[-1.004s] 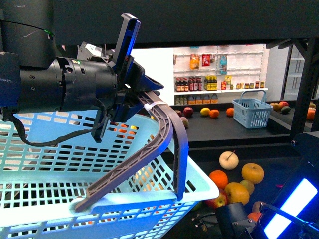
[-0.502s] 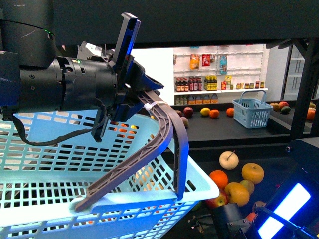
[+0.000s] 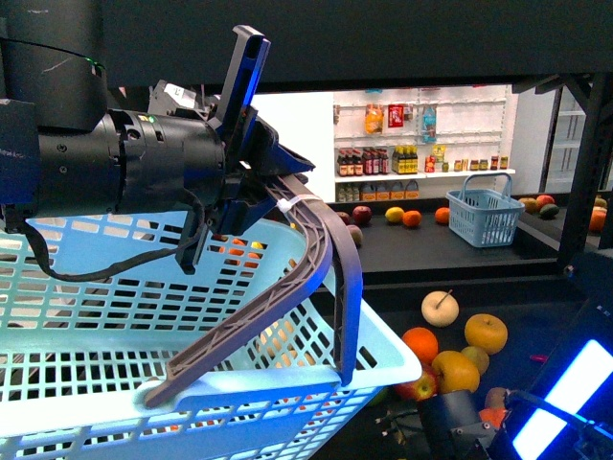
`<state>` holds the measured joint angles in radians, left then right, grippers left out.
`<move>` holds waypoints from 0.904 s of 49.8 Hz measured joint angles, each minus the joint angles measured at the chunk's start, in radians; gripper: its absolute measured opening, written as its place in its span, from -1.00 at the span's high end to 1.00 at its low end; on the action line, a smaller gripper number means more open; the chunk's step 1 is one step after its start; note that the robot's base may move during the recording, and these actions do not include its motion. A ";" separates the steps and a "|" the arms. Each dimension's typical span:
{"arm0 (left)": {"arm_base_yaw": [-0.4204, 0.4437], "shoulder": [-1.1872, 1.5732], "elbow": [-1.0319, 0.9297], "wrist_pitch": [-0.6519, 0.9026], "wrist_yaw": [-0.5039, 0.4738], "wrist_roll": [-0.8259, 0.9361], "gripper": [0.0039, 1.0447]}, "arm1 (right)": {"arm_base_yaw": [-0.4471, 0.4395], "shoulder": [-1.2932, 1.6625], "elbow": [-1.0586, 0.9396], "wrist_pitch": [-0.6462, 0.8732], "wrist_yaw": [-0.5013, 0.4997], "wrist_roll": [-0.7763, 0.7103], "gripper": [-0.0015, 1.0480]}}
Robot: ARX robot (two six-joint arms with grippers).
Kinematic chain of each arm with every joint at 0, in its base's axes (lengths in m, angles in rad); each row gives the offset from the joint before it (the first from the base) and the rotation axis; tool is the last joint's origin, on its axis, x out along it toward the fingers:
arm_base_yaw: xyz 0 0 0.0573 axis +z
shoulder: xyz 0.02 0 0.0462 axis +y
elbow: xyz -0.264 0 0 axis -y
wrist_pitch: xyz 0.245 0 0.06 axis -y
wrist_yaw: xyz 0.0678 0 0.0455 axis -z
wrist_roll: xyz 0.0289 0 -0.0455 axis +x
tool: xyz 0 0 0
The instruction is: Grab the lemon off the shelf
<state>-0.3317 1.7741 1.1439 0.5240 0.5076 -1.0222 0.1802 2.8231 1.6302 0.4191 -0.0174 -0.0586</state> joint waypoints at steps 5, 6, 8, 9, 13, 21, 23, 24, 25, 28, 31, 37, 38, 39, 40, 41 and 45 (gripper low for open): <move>0.000 0.000 0.000 0.000 0.000 0.000 0.83 | -0.027 -0.068 -0.061 0.036 -0.002 0.024 0.06; 0.000 0.000 0.000 0.000 0.000 0.000 0.83 | -0.037 -0.091 -0.079 0.049 -0.004 0.028 0.06; 0.000 0.000 0.000 0.000 0.000 0.000 0.83 | -0.059 -0.141 -0.118 0.083 -0.006 0.037 0.06; 0.000 0.000 0.000 0.000 0.000 0.000 0.83 | -0.076 -0.183 -0.149 0.107 -0.009 0.040 0.06; 0.000 0.000 0.000 0.000 0.000 0.000 0.83 | -0.127 -0.322 -0.260 0.187 -0.013 0.040 0.06; 0.000 0.000 0.000 0.000 0.000 0.000 0.83 | -0.188 -0.649 -0.500 0.259 -0.060 0.096 0.06; 0.000 0.000 0.000 0.000 0.000 0.000 0.83 | -0.187 -0.727 -0.544 0.264 -0.088 0.122 0.06; 0.000 0.000 0.000 0.000 0.000 0.000 0.83 | -0.185 -0.757 -0.558 0.265 -0.099 0.134 0.06; 0.000 0.000 0.000 0.000 0.000 0.000 0.83 | -0.179 -0.798 -0.575 0.265 -0.116 0.155 0.06; 0.000 0.000 0.000 0.000 0.000 0.000 0.83 | -0.159 -0.875 -0.606 0.266 -0.160 0.206 0.06; 0.000 0.000 0.000 0.000 0.000 0.000 0.83 | -0.130 -0.928 -0.629 0.266 -0.198 0.258 0.06; 0.000 0.000 0.000 0.000 0.000 0.000 0.83 | -0.081 -0.968 -0.667 0.270 -0.270 0.348 0.06; 0.000 0.000 0.000 0.000 0.000 0.000 0.83 | -0.077 -0.969 -0.669 0.273 -0.277 0.352 0.06; 0.000 0.000 0.000 0.000 0.000 0.000 0.83 | -0.070 -0.971 -0.675 0.278 -0.290 0.366 0.06; 0.000 0.000 0.000 0.000 0.000 0.000 0.83 | -0.063 -0.971 -0.679 0.283 -0.299 0.381 0.06; 0.000 0.000 0.000 0.000 0.000 0.000 0.83 | -0.060 -0.971 -0.679 0.284 -0.306 0.387 0.06; 0.000 0.000 0.000 0.000 0.000 0.000 0.83 | -0.042 -0.971 -0.684 0.294 -0.322 0.422 0.06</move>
<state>-0.3317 1.7741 1.1439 0.5240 0.5072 -1.0222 0.1387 1.8519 0.9459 0.7128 -0.3389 0.3630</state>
